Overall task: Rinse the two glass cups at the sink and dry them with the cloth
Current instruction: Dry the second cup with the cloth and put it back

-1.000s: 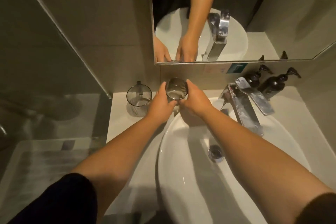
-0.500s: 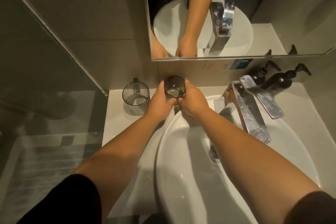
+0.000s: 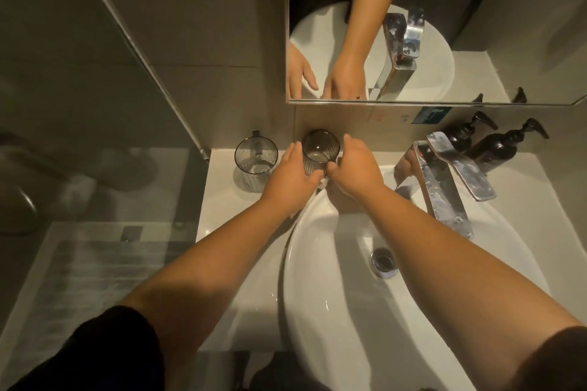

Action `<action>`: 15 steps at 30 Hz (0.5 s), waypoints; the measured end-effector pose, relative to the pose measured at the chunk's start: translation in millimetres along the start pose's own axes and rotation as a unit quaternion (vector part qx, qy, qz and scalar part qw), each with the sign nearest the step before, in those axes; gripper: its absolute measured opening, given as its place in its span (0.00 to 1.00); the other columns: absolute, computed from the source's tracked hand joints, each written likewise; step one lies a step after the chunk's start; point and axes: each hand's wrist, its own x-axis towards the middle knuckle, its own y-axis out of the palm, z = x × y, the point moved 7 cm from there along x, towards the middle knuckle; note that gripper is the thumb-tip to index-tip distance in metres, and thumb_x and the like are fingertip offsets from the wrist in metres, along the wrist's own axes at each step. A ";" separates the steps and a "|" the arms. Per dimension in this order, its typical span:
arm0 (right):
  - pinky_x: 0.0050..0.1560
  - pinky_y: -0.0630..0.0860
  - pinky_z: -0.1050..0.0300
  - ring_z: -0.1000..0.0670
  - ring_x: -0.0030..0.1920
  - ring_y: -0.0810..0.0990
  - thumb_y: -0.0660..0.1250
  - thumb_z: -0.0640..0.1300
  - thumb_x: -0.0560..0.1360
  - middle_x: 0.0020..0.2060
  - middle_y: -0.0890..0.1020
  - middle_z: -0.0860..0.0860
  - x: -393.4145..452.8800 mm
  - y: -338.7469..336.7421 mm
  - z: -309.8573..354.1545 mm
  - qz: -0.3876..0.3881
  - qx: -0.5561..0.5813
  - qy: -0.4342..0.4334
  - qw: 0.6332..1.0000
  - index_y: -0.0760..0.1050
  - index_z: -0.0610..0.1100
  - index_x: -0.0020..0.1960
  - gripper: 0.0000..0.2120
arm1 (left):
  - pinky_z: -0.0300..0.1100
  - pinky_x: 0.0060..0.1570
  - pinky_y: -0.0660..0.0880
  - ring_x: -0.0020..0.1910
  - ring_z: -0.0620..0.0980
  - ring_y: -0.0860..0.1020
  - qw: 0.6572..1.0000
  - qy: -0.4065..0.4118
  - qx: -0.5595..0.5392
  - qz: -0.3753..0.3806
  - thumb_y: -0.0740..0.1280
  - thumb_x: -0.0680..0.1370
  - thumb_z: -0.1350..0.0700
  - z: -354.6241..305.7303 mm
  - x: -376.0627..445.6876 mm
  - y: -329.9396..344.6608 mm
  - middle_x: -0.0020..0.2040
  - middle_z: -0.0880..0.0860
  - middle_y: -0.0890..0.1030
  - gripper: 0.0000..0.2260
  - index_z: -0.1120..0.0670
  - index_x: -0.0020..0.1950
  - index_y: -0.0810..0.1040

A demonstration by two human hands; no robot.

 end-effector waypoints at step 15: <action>0.71 0.60 0.51 0.42 0.76 0.58 0.65 0.41 0.76 0.78 0.52 0.42 -5.2 36.4 108.5 0.107 -0.111 -0.272 0.950 0.50 0.40 0.78 0.36 | 0.53 0.73 0.64 0.79 0.59 0.60 0.991 -0.078 0.085 -0.065 0.76 0.73 0.43 86.7 -17.9 -70.4 0.82 0.58 0.56 0.47 0.57 0.82 0.52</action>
